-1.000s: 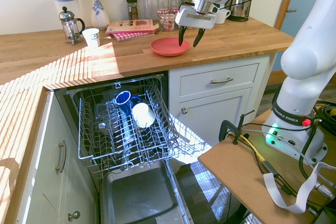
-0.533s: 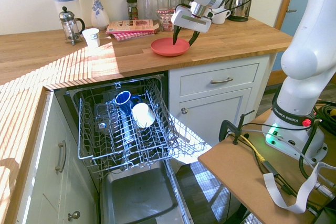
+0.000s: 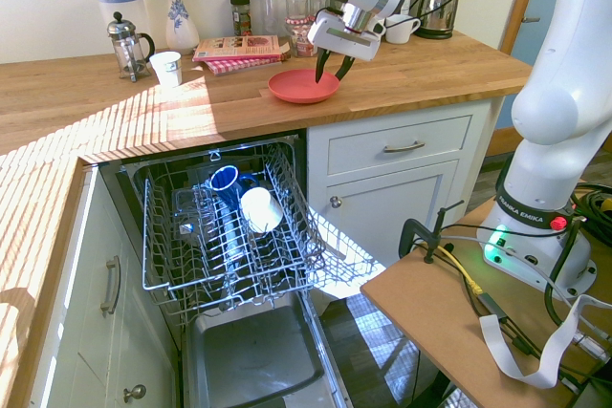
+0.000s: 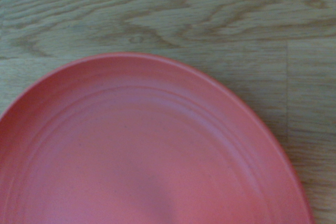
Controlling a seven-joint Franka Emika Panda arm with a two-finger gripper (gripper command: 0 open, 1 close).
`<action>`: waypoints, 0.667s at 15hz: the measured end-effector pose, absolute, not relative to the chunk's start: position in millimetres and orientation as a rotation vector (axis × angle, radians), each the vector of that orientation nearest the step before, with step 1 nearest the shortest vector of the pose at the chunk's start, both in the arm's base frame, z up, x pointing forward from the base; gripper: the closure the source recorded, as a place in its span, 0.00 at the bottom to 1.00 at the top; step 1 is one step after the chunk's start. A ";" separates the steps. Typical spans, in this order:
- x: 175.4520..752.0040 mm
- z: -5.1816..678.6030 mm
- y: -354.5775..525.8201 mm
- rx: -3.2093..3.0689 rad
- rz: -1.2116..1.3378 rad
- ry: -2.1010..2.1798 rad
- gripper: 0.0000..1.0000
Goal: Put the plate in the dishwasher
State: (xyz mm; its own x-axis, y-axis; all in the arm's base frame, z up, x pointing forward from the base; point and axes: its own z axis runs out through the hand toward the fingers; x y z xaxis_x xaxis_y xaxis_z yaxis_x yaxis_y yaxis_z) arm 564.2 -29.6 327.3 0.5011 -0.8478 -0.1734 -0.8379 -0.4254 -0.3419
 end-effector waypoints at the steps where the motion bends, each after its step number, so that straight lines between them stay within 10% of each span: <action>1: 565.0 327.4 -29.3 -2.369 -0.034 1.396 1.00; 10: 564.9 326.2 -27.8 -2.382 -0.005 1.386 1.00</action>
State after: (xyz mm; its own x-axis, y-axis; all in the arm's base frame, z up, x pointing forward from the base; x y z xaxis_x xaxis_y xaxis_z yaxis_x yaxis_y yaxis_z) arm 564.9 -27.8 326.2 0.5131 -0.8379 -0.1861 -0.8366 -0.4396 -0.3270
